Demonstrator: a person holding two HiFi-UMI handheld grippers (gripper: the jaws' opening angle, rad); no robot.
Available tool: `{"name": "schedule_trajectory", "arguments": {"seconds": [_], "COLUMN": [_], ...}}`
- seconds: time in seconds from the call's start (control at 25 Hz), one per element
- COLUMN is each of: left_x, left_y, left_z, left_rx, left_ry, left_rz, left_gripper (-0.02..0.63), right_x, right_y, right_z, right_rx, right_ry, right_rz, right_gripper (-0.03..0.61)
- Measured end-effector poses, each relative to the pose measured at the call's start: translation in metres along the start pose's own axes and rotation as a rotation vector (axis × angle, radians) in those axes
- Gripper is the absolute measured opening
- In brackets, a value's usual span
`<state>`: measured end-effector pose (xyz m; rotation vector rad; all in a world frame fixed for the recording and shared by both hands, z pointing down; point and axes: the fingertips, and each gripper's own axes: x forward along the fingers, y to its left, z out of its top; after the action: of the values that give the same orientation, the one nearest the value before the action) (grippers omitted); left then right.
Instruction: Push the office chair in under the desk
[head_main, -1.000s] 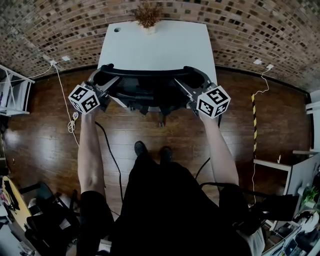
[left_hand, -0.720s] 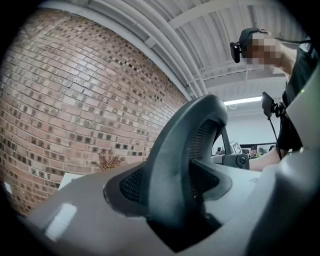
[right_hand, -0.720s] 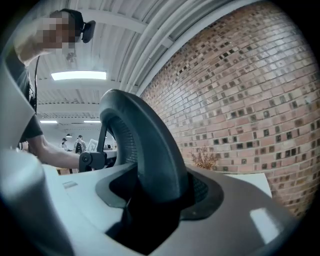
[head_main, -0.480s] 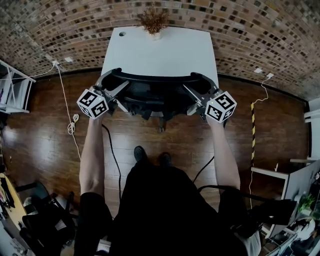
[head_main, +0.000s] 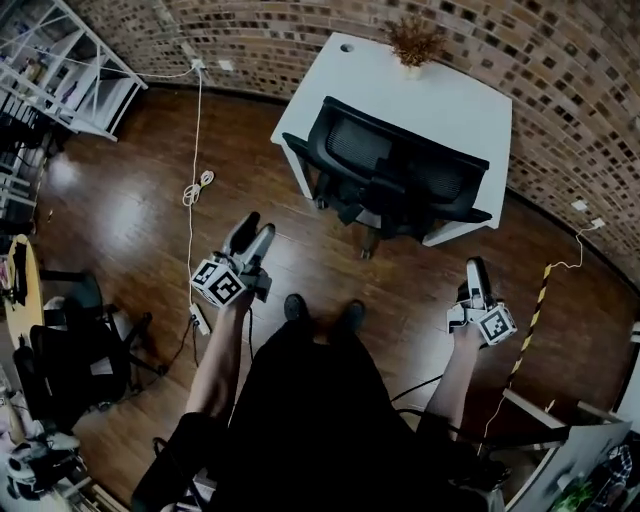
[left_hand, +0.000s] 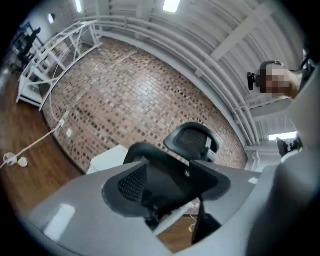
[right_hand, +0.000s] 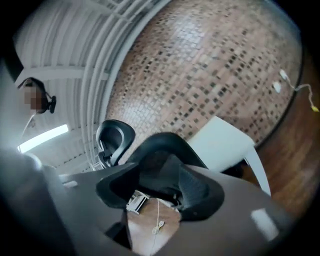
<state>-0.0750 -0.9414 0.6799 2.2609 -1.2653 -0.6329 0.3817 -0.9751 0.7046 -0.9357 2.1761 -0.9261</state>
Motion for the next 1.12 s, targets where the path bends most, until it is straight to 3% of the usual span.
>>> {"name": "schedule_trajectory", "arguments": {"seconds": [0.12, 0.24, 0.32, 0.44, 0.6, 0.8, 0.92, 1.12], "left_x": [-0.061, -0.085, -0.098, -0.124, -0.176, -0.236, -0.258, -0.280], "left_y": [-0.008, -0.035, -0.060, -0.097, -0.135, -0.151, -0.154, -0.155], "left_z": [-0.100, -0.128, -0.115, -0.076, -0.032, -0.008, 0.012, 0.052], "left_rx": [-0.071, -0.092, -0.044, 0.042, 0.056, 0.016, 0.024, 0.054], "left_ry": [0.190, 0.291, 0.317, 0.277, 0.194, 0.164, 0.136, 0.053], "left_rz": [0.025, -0.063, -0.196, -0.391, -0.534, -0.578, -0.561, -0.541], "left_gripper": [0.337, 0.318, 0.301, 0.293, 0.290, 0.281, 0.278, 0.278], "right_x": [-0.059, -0.088, -0.079, -0.046, -0.033, -0.072, -0.069, -0.051], "right_y": [-0.002, 0.029, 0.066, 0.152, 0.277, 0.325, 0.345, 0.387], "right_z": [-0.059, -0.105, -0.142, -0.194, -0.248, -0.299, -0.306, -0.330], "right_rx": [0.122, 0.172, 0.196, 0.170, 0.076, 0.094, 0.015, -0.195], "right_ry": [-0.014, -0.047, -0.060, -0.026, 0.030, 0.035, 0.103, 0.238], "right_rz": [-0.021, -0.017, 0.040, 0.141, 0.185, 0.083, 0.046, 0.062], "right_gripper": [0.236, 0.235, 0.233, 0.233, 0.233, 0.233, 0.229, 0.215]}}
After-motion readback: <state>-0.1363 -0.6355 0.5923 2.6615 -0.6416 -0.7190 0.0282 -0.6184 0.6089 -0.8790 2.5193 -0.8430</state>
